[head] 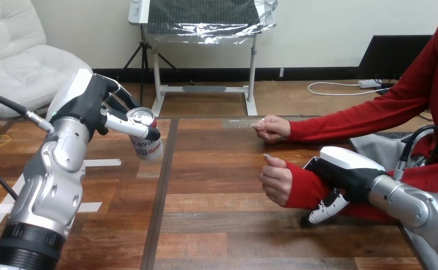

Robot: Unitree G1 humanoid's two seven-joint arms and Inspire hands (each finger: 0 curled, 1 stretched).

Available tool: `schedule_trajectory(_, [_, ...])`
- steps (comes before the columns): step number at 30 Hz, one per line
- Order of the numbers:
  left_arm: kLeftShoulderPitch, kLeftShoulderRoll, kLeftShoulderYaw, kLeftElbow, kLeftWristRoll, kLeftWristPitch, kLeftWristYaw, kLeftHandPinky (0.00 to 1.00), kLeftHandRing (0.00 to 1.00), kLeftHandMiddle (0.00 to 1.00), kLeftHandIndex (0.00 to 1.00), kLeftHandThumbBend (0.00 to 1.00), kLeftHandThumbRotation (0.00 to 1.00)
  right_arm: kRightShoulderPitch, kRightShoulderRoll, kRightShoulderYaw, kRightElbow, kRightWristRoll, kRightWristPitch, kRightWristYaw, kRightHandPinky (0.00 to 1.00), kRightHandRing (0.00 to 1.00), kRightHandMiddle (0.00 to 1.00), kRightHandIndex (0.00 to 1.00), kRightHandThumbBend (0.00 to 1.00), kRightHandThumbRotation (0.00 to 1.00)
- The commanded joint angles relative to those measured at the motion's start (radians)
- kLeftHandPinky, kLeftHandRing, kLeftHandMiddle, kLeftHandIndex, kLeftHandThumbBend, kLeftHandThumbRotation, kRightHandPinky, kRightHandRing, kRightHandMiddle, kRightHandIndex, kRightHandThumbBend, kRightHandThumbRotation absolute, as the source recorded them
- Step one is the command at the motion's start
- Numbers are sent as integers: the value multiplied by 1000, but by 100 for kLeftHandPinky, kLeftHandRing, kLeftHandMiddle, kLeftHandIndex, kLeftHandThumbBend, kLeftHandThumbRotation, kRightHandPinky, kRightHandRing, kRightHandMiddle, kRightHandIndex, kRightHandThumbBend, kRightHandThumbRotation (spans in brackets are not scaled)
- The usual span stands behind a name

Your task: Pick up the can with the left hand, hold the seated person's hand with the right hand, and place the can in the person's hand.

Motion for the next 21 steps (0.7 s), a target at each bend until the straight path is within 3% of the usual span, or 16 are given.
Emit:
schedule_trajectory(1, [-66, 27, 22, -41, 11, -28, 4, 30, 36, 41, 41, 81, 0, -53, 3, -15, 13, 21, -8, 1, 29, 32, 38, 38, 69, 8])
schedule_trajectory(21, [-68, 25, 20, -42, 13, -24, 0, 29, 36, 41, 42, 80, 0, -66, -14, -24, -12, 40, 0, 13, 32, 35, 40, 40, 66, 15])
